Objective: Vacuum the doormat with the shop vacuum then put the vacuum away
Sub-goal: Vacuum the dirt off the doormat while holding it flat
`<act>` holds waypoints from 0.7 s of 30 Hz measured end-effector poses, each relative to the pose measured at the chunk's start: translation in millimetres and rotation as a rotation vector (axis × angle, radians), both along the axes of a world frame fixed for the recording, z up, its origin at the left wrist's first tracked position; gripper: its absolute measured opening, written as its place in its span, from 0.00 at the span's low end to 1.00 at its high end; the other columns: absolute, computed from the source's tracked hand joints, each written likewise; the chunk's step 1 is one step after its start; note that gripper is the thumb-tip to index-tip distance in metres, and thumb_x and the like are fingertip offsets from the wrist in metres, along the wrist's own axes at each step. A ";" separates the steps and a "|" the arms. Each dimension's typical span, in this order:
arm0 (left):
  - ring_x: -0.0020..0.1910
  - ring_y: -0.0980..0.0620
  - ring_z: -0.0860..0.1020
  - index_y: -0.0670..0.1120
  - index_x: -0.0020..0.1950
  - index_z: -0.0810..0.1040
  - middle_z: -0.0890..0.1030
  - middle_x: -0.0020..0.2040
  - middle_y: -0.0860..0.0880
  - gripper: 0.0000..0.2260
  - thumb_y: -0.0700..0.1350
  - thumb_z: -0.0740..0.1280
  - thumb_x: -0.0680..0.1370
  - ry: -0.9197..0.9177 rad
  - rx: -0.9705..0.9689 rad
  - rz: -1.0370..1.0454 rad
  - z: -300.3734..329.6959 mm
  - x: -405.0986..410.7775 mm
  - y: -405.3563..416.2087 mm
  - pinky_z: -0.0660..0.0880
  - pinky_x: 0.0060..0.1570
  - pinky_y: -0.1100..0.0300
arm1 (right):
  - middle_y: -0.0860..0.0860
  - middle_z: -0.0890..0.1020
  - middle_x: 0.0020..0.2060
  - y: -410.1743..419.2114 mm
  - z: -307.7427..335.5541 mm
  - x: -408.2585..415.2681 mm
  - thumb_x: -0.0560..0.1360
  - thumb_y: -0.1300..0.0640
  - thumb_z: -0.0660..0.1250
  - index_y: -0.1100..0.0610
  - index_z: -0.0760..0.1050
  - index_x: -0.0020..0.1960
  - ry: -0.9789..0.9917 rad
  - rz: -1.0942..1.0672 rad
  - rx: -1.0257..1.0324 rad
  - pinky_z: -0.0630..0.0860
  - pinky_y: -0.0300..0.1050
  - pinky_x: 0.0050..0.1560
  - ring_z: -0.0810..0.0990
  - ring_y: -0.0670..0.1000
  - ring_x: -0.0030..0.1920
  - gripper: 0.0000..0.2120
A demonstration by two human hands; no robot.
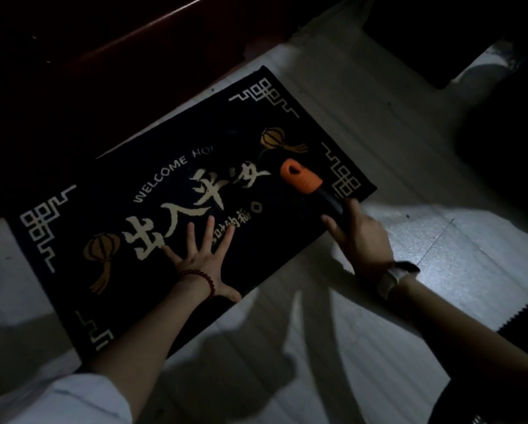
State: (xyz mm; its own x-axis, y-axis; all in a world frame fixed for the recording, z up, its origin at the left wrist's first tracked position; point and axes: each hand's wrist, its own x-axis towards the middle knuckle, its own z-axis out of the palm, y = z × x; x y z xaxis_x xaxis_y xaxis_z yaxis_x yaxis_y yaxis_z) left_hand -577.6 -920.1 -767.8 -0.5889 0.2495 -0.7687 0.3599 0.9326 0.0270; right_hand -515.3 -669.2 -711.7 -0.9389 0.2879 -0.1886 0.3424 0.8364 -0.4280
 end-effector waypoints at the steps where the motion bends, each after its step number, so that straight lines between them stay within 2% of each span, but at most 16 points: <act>1: 0.70 0.38 0.27 0.61 0.67 0.23 0.21 0.69 0.49 0.61 0.69 0.72 0.59 0.000 0.002 -0.003 -0.3 -0.1 -0.4 0.42 0.61 0.24 | 0.61 0.80 0.46 1.9 -2.8 -13.7 0.77 0.45 0.58 0.60 0.65 0.60 0.028 -0.042 0.009 0.66 0.44 0.30 0.77 0.59 0.39 0.20; 3: 0.70 0.38 0.26 0.61 0.67 0.23 0.21 0.69 0.49 0.61 0.69 0.72 0.59 -0.001 0.010 0.003 -0.3 -0.3 -0.1 0.41 0.61 0.24 | 0.64 0.80 0.48 6.1 -5.5 -43.1 0.78 0.44 0.57 0.60 0.63 0.61 0.051 -0.167 0.010 0.69 0.50 0.37 0.78 0.65 0.45 0.22; 6: 0.70 0.38 0.27 0.61 0.70 0.27 0.22 0.70 0.49 0.59 0.66 0.73 0.61 -0.002 0.015 0.016 -3.0 -1.2 -0.2 0.41 0.62 0.23 | 0.64 0.78 0.53 10.6 -6.7 -90.8 0.78 0.44 0.57 0.61 0.63 0.61 0.047 -0.312 -0.037 0.64 0.48 0.40 0.77 0.66 0.51 0.22; 9: 0.70 0.37 0.27 0.61 0.70 0.26 0.22 0.70 0.49 0.60 0.69 0.72 0.58 0.007 0.004 0.003 -5.8 -0.9 -0.7 0.40 0.61 0.23 | 0.63 0.78 0.54 -2.8 -4.9 -122.2 0.78 0.45 0.58 0.62 0.63 0.61 0.050 -0.253 -0.064 0.65 0.48 0.41 0.76 0.65 0.53 0.22; 13: 0.69 0.38 0.26 0.60 0.69 0.26 0.21 0.69 0.49 0.61 0.69 0.72 0.58 -0.003 0.001 0.009 -3.9 -0.9 0.1 0.40 0.61 0.23 | 0.62 0.79 0.53 -32.6 -5.9 -119.1 0.77 0.44 0.59 0.60 0.64 0.61 0.030 -0.142 -0.164 0.68 0.48 0.42 0.77 0.64 0.52 0.22; 16: 0.70 0.37 0.26 0.60 0.70 0.27 0.21 0.69 0.48 0.61 0.69 0.72 0.58 -0.010 -0.012 0.015 -2.7 -1.2 1.5 0.41 0.62 0.23 | 0.62 0.79 0.51 -32.5 -3.5 -108.4 0.77 0.42 0.58 0.58 0.64 0.63 -0.018 0.082 -0.052 0.68 0.47 0.41 0.78 0.64 0.50 0.23; 17: 0.70 0.37 0.27 0.61 0.70 0.27 0.22 0.70 0.48 0.61 0.68 0.73 0.58 -0.011 -0.012 0.018 -3.0 -1.5 1.8 0.41 0.62 0.23 | 0.62 0.79 0.50 -28.4 -1.0 -107.7 0.77 0.41 0.58 0.58 0.63 0.62 -0.009 0.096 0.001 0.68 0.47 0.40 0.78 0.64 0.49 0.23; 19: 0.70 0.37 0.27 0.61 0.70 0.28 0.22 0.70 0.49 0.60 0.68 0.73 0.59 -0.003 -0.003 0.021 -4.1 -2.2 1.2 0.41 0.62 0.23 | 0.63 0.79 0.51 -18.6 1.8 -114.1 0.77 0.42 0.58 0.59 0.63 0.62 0.033 -0.013 0.015 0.67 0.48 0.40 0.78 0.64 0.50 0.23; 21: 0.70 0.38 0.27 0.61 0.70 0.27 0.22 0.69 0.49 0.61 0.68 0.73 0.59 -0.005 -0.003 0.012 -3.5 -2.6 1.5 0.41 0.61 0.23 | 0.63 0.78 0.55 -8.2 4.2 -127.6 0.78 0.43 0.58 0.60 0.63 0.62 0.042 -0.250 -0.070 0.66 0.47 0.42 0.77 0.65 0.53 0.22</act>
State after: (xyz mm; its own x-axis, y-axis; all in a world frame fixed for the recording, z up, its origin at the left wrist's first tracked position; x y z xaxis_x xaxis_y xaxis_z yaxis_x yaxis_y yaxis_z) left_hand -580.2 -918.6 -771.3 -0.5881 0.2401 -0.7723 0.3483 0.9370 0.0261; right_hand -642.9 -677.4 -707.5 -0.8476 0.4996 -0.1789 0.5156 0.6958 -0.5000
